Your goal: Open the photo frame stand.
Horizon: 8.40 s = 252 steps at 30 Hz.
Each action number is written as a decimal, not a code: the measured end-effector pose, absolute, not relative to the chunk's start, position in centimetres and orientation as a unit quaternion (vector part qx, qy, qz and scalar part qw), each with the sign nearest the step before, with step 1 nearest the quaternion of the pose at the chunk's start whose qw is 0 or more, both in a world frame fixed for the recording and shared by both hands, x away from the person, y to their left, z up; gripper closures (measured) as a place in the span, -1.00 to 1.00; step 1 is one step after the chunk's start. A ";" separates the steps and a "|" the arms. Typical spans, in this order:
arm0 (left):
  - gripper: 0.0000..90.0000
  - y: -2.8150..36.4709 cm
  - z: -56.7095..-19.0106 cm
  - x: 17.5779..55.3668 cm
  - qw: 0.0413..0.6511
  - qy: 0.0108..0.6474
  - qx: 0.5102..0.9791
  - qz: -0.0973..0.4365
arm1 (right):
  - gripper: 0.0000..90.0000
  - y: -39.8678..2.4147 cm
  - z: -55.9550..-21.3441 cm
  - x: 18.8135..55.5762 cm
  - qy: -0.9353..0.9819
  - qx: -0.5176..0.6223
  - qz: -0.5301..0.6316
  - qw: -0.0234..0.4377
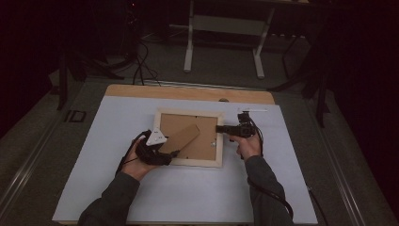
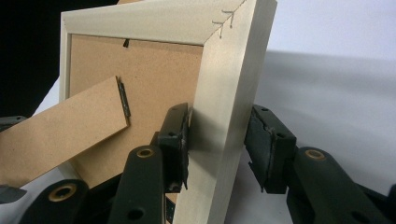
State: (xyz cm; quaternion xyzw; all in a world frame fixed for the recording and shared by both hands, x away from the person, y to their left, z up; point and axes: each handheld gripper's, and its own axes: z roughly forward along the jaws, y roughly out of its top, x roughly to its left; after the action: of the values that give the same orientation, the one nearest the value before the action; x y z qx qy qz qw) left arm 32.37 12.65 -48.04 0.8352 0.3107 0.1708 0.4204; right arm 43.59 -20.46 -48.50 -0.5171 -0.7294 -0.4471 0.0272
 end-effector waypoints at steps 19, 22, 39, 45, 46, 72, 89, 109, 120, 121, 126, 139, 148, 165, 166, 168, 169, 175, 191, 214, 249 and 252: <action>-0.15 13.8 -47.8 34.6 0.434 0.348 0.827 0.074 | 0.33 -20.4 -48.4 43.5 -0.731 -0.516 -0.445 0.021; -0.14 13.8 -47.9 35.0 0.430 0.352 0.829 0.062 | 0.33 -20.4 -48.4 43.5 -0.732 -0.516 -0.445 0.020; 0.11 13.5 -48.3 36.3 0.404 0.371 0.836 -0.002 | 0.33 -20.3 -48.2 43.4 -0.737 -0.509 -0.444 0.014; 0.12 13.3 -48.3 36.2 0.399 0.367 0.840 0.006 | 0.33 -20.2 -48.1 43.4 -0.739 -0.506 -0.445 0.010; 0.13 13.3 -48.3 36.2 0.400 0.366 0.840 0.007 | 0.33 -20.2 -48.1 43.4 -0.739 -0.505 -0.445 0.010; 0.15 12.3 -47.7 36.2 0.392 0.364 0.843 0.049 | 0.35 -20.5 -46.6 42.9 -0.741 -0.488 -0.459 -0.037; 0.17 11.9 -47.3 36.0 0.387 0.360 0.845 0.078 | 0.37 -20.6 -45.9 42.6 -0.739 -0.475 -0.475 -0.058; 0.41 12.2 -47.2 36.4 0.398 0.383 0.830 0.078 | 0.39 -20.3 -44.4 41.9 -0.745 -0.453 -0.480 -0.098; 0.45 12.1 -47.1 36.3 0.395 0.386 0.827 0.100 | 0.39 -20.0 -43.8 41.3 -0.748 -0.438 -0.484 -0.122; 0.45 12.0 -47.1 36.3 0.395 0.386 0.827 0.100 | 0.39 -20.1 -43.8 41.2 -0.748 -0.437 -0.485 -0.123; 0.45 12.0 -47.1 36.3 0.394 0.388 0.827 0.105 | 0.39 -20.1 -43.8 41.0 -0.746 -0.435 -0.487 -0.127; 0.49 11.8 -47.1 36.2 0.395 0.395 0.820 0.123 | 0.39 -19.7 -43.4 40.4 -0.755 -0.415 -0.484 -0.152; 0.50 11.8 -47.5 35.8 0.398 0.400 0.816 0.124 | 0.38 -19.8 -43.3 40.0 -0.760 -0.403 -0.486 -0.152; 0.54 11.7 -47.8 34.6 0.398 0.397 0.818 0.124 | 0.37 -19.9 -43.3 38.6 -0.771 -0.375 -0.491 -0.155; 0.55 11.7 -47.8 34.4 0.398 0.396 0.818 0.122 | 0.37 -19.9 -43.4 38.6 -0.771 -0.374 -0.492 -0.154; 0.56 11.7 -47.9 34.1 0.399 0.394 0.819 0.122 | 0.36 -19.9 -43.4 38.4 -0.773 -0.369 -0.493 -0.153; 0.56 11.6 -48.0 34.0 0.398 0.393 0.820 0.122 | 0.36 -20.0 -43.4 38.3 -0.773 -0.366 -0.495 -0.152; 0.59 11.6 -48.2 33.4 0.401 0.389 0.820 0.123 | 0.35 -20.0 -43.5 37.9 -0.777 -0.355 -0.498 -0.148; 0.62 11.6 -48.5 32.6 0.404 0.383 0.822 0.120 | 0.34 -20.0 -43.7 37.2 -0.781 -0.341 -0.501 -0.148; 0.66 11.6 -48.3 31.6 0.420 0.371 0.820 0.117 | 0.30 -19.8 -43.8 36.0 -0.788 -0.329 -0.499 -0.149; 0.56 10.9 -49.3 30.1 0.414 0.350 0.835 0.096 | 0.24 -19.2 -44.4 34.0 -0.795 -0.308 -0.495 -0.167; 0.50 10.9 -49.4 30.1 0.415 0.353 0.834 0.094 | 0.22 -19.3 -44.5 34.0 -0.796 -0.306 -0.496 -0.164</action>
State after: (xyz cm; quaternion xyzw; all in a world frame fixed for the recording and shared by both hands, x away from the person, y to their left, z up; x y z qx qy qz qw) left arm 30.12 10.91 -49.40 0.8336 0.3526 0.0941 0.4146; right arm 33.95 -19.25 -44.50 -0.3063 -0.7957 -0.4961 -0.1642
